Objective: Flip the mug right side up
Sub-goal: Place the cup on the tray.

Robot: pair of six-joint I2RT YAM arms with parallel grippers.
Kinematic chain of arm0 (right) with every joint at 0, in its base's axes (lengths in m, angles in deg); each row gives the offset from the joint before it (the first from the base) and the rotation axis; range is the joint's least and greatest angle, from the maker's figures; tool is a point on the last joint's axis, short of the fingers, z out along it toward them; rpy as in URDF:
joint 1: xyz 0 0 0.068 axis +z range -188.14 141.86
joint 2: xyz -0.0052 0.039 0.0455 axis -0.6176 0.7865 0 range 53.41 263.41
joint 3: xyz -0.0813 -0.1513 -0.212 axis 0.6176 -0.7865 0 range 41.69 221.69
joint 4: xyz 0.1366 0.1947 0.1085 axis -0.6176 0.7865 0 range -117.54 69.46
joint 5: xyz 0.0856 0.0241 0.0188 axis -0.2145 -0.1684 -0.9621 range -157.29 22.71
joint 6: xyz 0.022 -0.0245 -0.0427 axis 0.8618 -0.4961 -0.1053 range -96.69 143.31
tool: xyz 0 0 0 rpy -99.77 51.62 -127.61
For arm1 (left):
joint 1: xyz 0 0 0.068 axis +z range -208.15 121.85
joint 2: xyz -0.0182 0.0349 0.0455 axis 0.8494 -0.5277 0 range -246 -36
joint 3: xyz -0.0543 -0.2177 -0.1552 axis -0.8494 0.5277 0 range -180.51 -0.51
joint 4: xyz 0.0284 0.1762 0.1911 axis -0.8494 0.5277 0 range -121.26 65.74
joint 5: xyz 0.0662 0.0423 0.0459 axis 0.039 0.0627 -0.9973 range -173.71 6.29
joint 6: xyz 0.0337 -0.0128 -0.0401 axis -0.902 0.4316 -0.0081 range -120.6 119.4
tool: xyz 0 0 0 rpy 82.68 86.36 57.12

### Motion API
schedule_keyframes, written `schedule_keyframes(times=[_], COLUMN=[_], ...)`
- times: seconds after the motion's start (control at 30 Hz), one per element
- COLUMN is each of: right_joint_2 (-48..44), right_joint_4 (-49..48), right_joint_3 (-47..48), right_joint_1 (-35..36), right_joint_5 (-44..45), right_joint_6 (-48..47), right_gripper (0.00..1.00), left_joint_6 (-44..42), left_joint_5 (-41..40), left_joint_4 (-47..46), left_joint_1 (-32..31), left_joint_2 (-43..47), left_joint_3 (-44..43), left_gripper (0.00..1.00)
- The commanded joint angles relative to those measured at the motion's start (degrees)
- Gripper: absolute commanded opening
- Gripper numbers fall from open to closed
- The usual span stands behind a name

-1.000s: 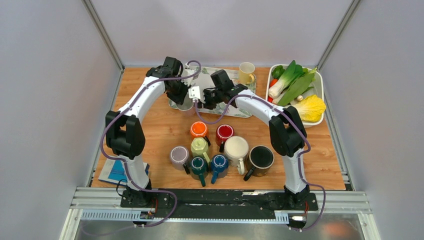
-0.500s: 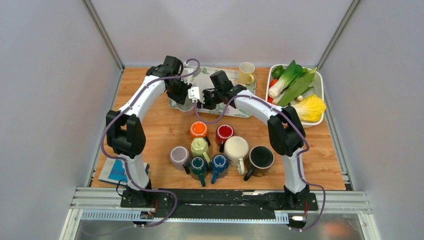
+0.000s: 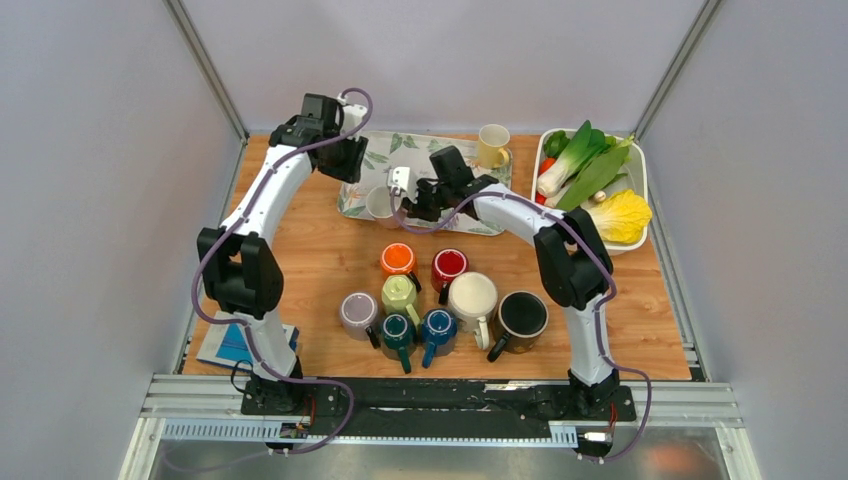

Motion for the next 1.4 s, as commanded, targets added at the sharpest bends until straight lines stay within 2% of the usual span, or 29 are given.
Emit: schedule_keyframes(times=[0.0,0.17,0.3,0.5,0.93,1.37], right_joint_2=[0.2,1.2,2.0,5.1,9.1,9.1], right_joint_4=[-10.0,-13.2,-21.6,-25.6,-25.7,-26.8], right_joint_3=[4.2,5.8,5.0,6.6,9.3,7.7], right_joint_1=[-2.7,-5.8,-8.2,-9.3,-10.1,-11.2], right_joint_5=[-1.3,-1.0,8.6,20.8,35.5,42.1], right_joint_6=[8.7,15.9,26.3,34.8,40.3,44.0], right_gripper=[0.00,0.00,0.00,0.00,0.00,0.00], left_joint_6=[2.8,3.2,2.6,1.8,1.9,4.1], left_joint_5=[-0.8,-0.8,-1.1,-1.4,-0.9,1.9], left_joint_4=[-4.2,-4.3,-4.3,-4.4,-4.5,-3.7], left_joint_1=[0.7,1.1,1.2,1.2,1.3,1.2], left_joint_2=[5.6,7.0,7.6,7.9,9.1,6.9], left_joint_3=[-0.1,1.6,2.9,3.5,4.7,4.0], left_gripper=[0.51,0.51,0.51,0.51,0.51,0.51])
